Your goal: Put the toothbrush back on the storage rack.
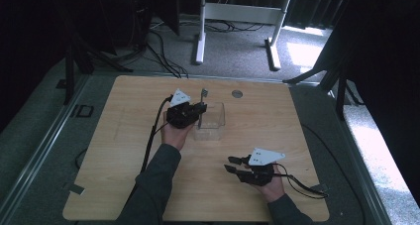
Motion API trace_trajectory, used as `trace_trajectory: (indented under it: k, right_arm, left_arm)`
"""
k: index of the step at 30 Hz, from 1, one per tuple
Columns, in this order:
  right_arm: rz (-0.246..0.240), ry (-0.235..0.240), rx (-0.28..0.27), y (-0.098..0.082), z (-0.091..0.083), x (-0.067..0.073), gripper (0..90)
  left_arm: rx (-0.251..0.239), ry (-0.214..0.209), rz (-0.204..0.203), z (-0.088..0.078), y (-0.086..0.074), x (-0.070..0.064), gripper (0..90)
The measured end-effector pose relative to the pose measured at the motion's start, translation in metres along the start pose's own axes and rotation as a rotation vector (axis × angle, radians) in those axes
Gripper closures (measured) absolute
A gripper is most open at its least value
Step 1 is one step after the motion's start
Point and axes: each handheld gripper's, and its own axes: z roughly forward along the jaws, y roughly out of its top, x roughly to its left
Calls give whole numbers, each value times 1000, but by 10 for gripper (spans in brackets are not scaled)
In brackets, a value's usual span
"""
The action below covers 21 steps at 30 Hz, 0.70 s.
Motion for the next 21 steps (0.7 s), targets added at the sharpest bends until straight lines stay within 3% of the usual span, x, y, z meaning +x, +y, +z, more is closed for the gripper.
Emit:
trace_trajectory:
  k: [21]
  right_arm:
    - [-3,1,2,0,0,1,648]
  left_arm:
    - [92,8,9,13,-9,2,795]
